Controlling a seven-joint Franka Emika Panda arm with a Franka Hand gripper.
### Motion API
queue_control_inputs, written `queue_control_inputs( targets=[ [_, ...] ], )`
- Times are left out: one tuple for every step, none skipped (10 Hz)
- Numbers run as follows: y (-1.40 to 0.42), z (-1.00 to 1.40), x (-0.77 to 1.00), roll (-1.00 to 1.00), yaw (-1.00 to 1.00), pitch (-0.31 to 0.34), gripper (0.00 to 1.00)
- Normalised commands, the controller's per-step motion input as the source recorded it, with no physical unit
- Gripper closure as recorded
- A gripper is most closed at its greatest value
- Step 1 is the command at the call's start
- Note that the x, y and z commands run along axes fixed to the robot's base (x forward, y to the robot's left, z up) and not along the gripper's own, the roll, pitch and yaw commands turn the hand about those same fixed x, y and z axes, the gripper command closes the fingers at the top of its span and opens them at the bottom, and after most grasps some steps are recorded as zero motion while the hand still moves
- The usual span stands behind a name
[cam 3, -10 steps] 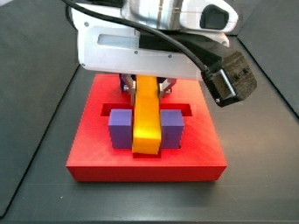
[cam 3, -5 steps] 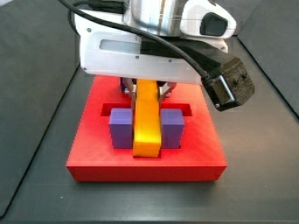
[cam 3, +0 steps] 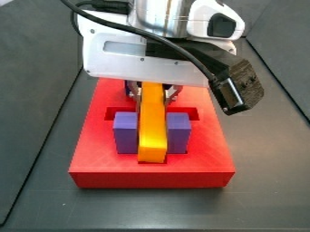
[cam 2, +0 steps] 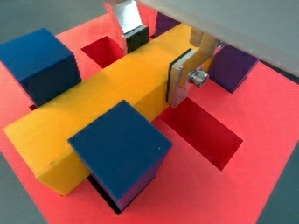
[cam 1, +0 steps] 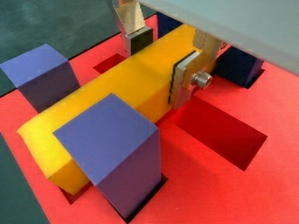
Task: Pick up the yellow object. Move up. Move to above the board. Insert the yellow object.
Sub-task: Insert the yellow object.
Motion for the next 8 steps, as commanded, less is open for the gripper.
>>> queue_control_inputs(
  targets=[
    [0.00,-0.17,0.00,0.03,0.00,-0.006,1.00],
    [-0.03,-0.23,0.06,0.04,0.00,-0.020,1.00],
    [-0.05,-0.31,0.13,0.06,0.00,-0.043,1.00],
    [-0.05,-0.32,0.13,0.09,0.00,-0.033,1.00],
    [-0.05,-0.33,0.10,0.11,0.00,-0.033,1.00],
    [0.00,-0.33,0.00,0.11,0.00,-0.036,1.00],
    [-0.01,-0.29,0.00,0.07,0.00,-0.039,1.00],
    [-0.04,-0.30,0.10,0.05,0.00,-0.049,1.00]
  ],
)
